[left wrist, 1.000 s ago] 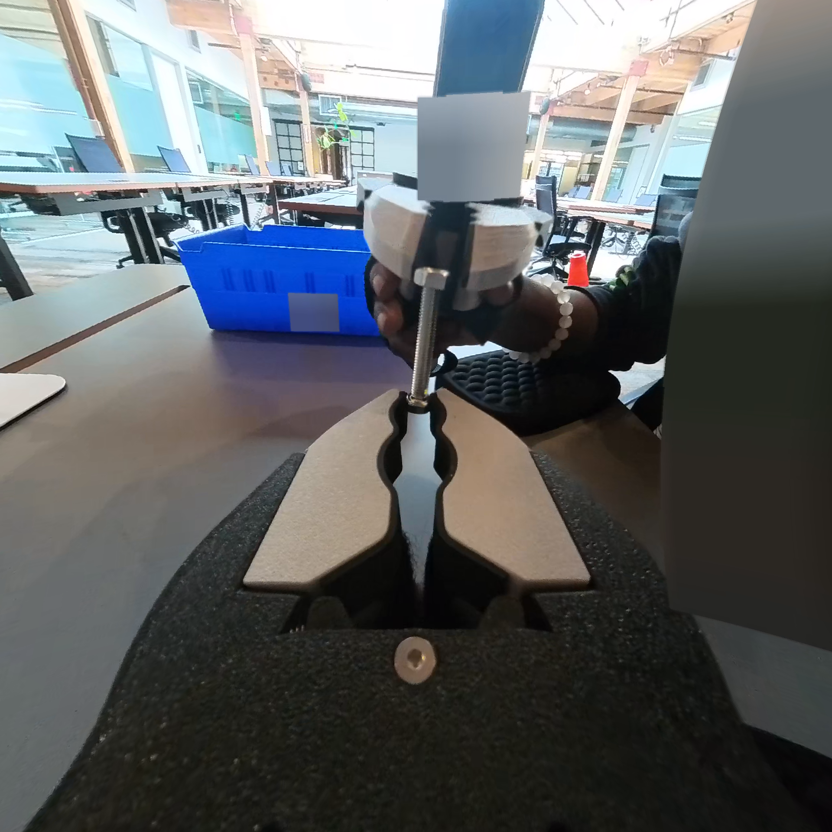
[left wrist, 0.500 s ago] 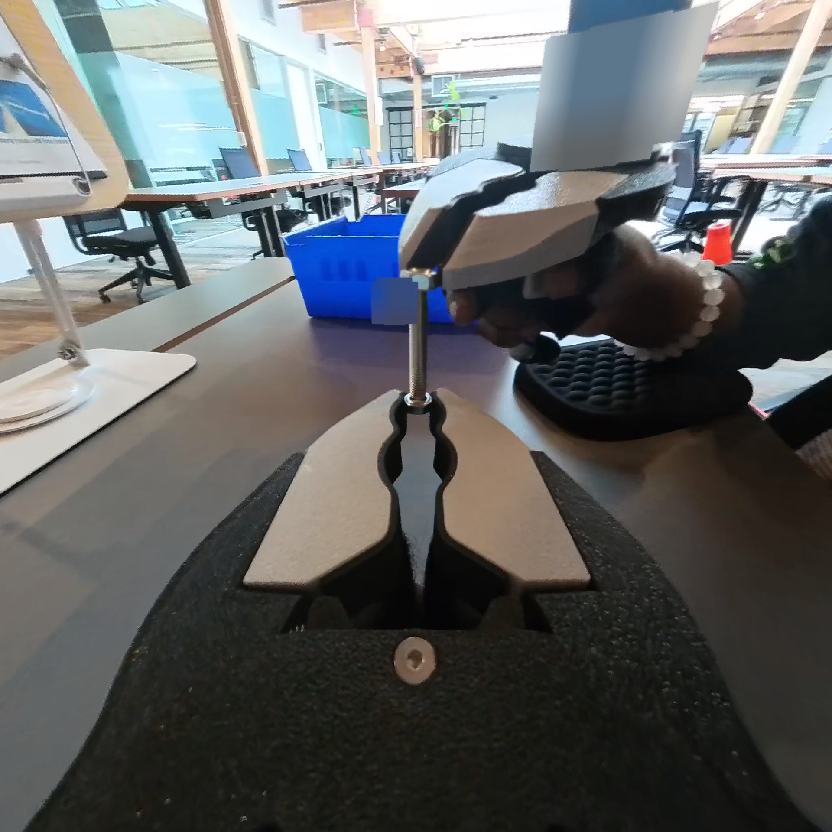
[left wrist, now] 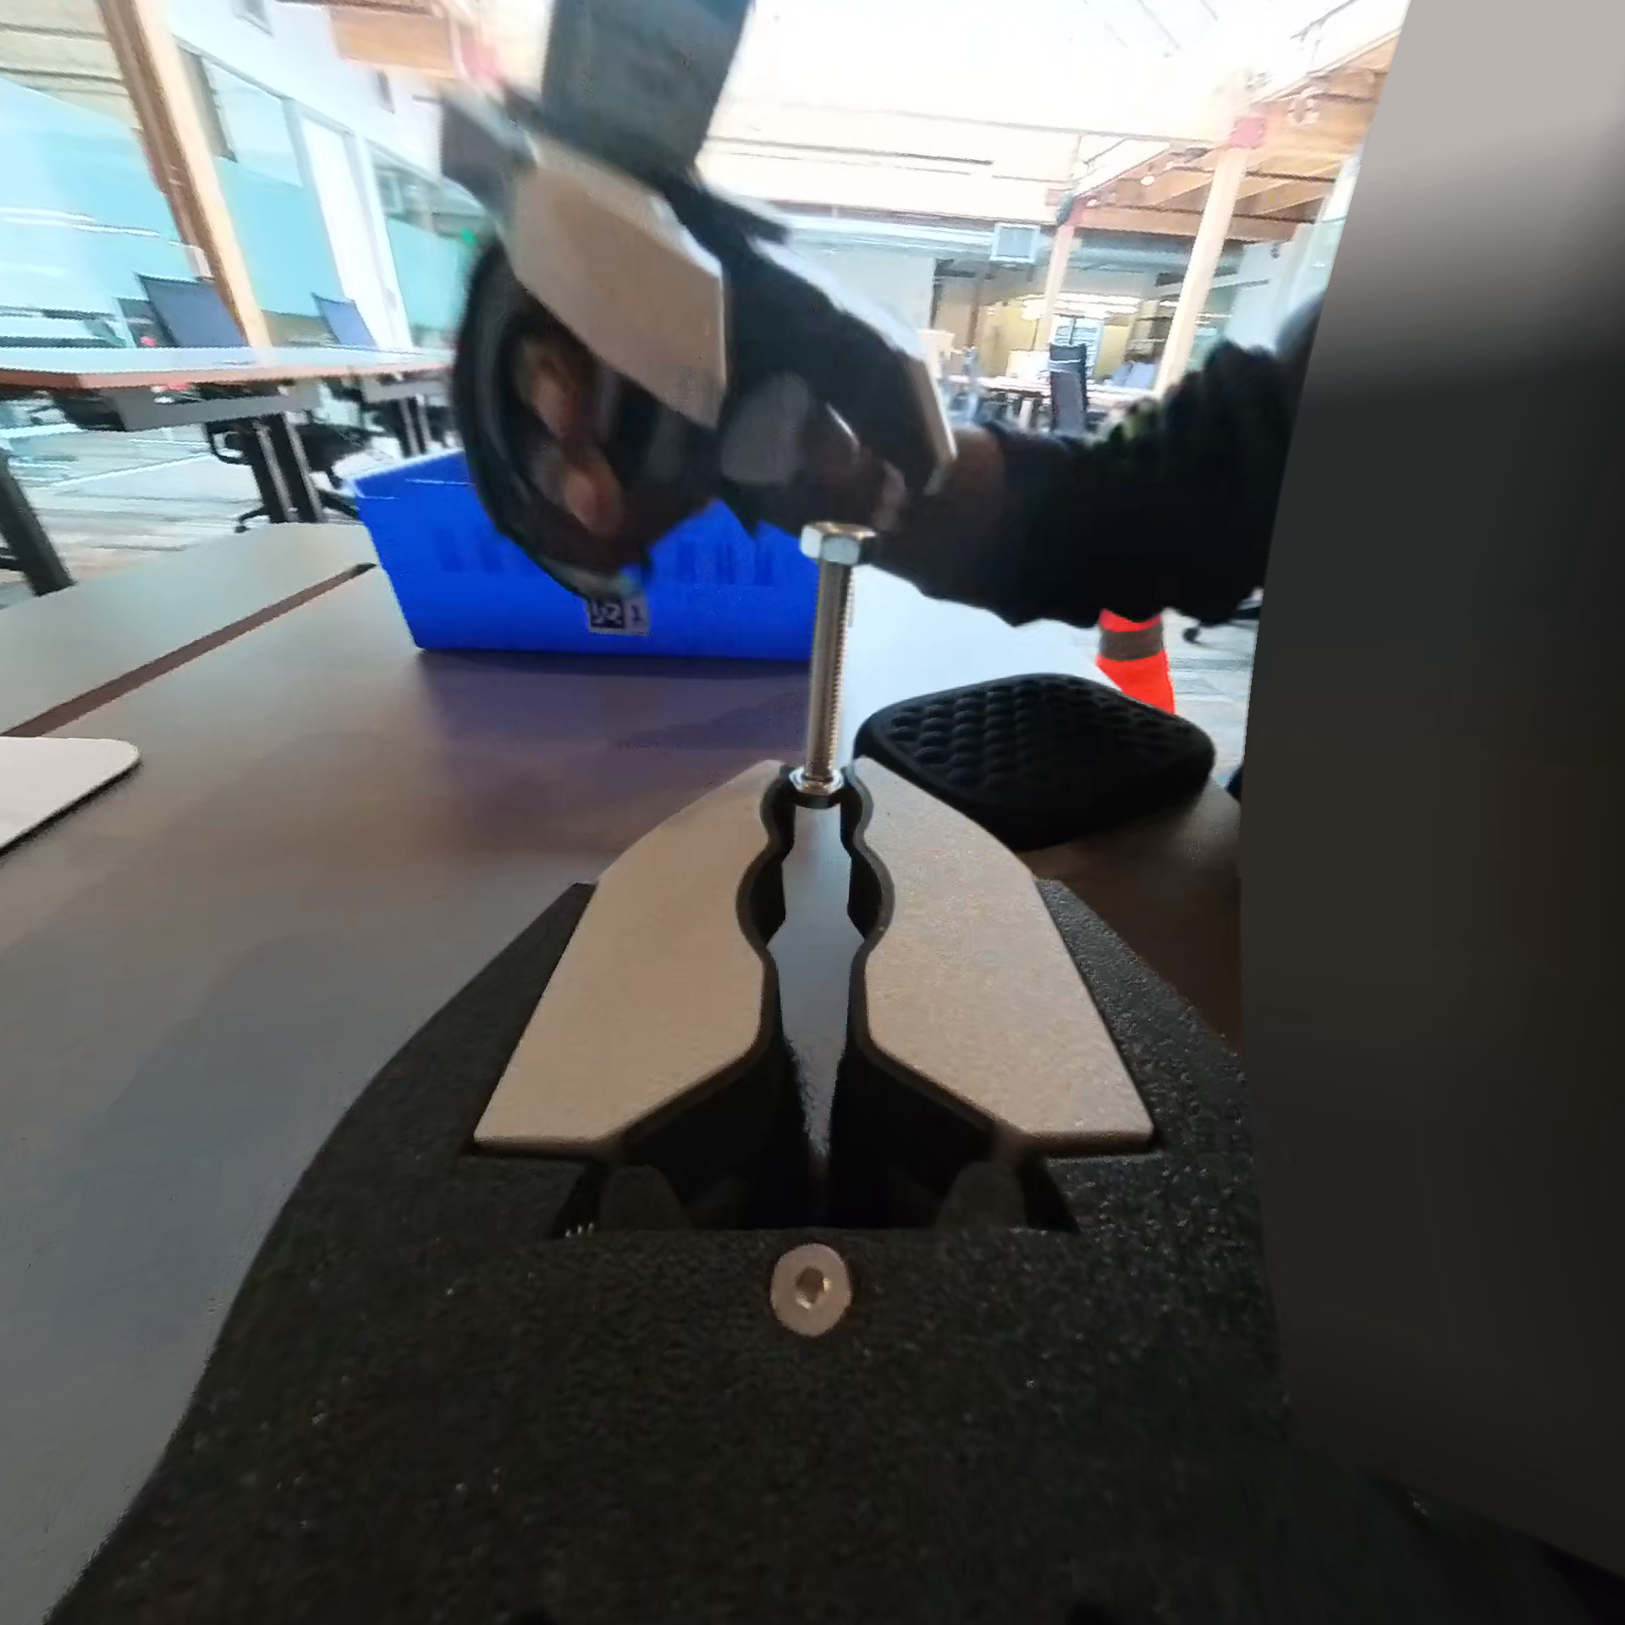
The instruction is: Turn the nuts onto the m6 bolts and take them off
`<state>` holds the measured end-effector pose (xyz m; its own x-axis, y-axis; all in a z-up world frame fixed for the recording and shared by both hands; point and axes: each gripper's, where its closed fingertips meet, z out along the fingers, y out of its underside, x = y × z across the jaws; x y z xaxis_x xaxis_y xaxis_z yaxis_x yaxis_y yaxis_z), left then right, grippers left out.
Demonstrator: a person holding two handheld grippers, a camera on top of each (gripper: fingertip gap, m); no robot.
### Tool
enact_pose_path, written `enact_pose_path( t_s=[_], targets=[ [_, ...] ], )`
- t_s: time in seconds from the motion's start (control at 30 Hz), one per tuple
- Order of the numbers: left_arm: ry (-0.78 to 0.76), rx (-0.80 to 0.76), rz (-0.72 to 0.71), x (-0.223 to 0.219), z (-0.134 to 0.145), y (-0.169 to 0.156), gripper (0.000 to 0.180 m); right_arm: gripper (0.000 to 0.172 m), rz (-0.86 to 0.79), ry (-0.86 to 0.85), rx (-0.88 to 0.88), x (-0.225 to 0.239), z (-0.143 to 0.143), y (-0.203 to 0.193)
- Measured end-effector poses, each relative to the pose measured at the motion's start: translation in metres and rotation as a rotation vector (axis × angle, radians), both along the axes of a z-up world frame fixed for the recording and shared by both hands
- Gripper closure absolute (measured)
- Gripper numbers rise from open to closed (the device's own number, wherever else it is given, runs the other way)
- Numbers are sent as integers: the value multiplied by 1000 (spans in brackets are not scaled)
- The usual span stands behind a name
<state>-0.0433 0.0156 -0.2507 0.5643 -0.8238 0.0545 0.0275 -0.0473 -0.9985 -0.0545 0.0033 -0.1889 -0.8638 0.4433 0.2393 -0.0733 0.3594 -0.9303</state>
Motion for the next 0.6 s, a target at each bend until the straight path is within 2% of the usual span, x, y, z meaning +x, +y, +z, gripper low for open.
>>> enact_pose_path(
  t_s=[0.1,0.23,0.37,0.43,0.6],
  targets=[
    [-5,-14,-44,2,0,-4,171,140,190,-111,294,3,4,-6],
    [-25,-33,-74,2,0,-5,171,141,342,-283,739,-1,-7,-7],
    [-37,-34,-86,1,1,-6,171,146,465,-266,1086,-7,-10,-9],
    [-41,-36,-88,1,2,-6,171,149,498,-242,1182,-11,-11,-8],
    [-45,-35,-92,1,2,-7,171,156,530,-229,1256,-11,-14,-6]
  ],
)
